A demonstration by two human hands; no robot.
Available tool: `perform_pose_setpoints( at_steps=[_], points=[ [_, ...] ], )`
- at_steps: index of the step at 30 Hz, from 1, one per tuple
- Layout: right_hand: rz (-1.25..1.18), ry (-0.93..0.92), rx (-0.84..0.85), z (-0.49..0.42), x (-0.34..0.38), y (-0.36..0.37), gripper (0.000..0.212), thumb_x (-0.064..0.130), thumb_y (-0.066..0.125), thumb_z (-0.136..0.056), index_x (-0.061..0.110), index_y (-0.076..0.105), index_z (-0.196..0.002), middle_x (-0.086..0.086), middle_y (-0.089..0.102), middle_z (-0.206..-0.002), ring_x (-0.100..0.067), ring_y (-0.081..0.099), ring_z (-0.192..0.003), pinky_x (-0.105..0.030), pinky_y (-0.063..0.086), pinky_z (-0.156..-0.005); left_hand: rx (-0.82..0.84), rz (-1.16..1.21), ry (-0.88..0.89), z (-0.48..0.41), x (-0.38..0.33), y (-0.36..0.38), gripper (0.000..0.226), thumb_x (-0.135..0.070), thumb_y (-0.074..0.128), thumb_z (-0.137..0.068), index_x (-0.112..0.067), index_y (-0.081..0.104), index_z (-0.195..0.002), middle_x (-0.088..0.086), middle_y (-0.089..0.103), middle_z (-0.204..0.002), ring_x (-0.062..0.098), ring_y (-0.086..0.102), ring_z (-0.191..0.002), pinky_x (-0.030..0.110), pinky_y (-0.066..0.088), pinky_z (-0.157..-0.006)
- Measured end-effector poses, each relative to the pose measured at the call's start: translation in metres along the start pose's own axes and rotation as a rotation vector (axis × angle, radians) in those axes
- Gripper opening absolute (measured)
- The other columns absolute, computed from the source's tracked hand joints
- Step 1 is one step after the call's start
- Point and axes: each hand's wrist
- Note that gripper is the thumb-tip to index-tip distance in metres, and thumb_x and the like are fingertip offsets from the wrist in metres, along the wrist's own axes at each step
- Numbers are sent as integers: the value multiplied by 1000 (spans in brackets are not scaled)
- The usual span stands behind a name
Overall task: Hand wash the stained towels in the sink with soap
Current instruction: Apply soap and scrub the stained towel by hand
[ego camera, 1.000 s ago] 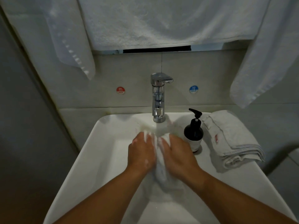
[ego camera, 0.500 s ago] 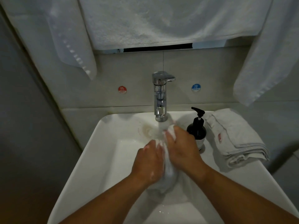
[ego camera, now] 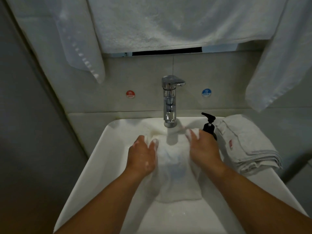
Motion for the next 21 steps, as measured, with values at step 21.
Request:
perform_pose_setpoints(
  at_steps=[21],
  points=[
    [76, -243, 227, 53, 15, 19, 36, 51, 43, -102, 23, 63, -96, 6, 68, -89, -8, 64, -82, -14, 44, -68, 12, 142, -86, 18, -19, 20, 27, -32, 43, -106, -12, 61, -110, 6, 67, -106, 26, 64, -99, 29, 44, -76]
  ],
)
Point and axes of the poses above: each hand's wrist, its own z-axis away from the middle knuckle, its own y-axis out of the palm, x = y × z
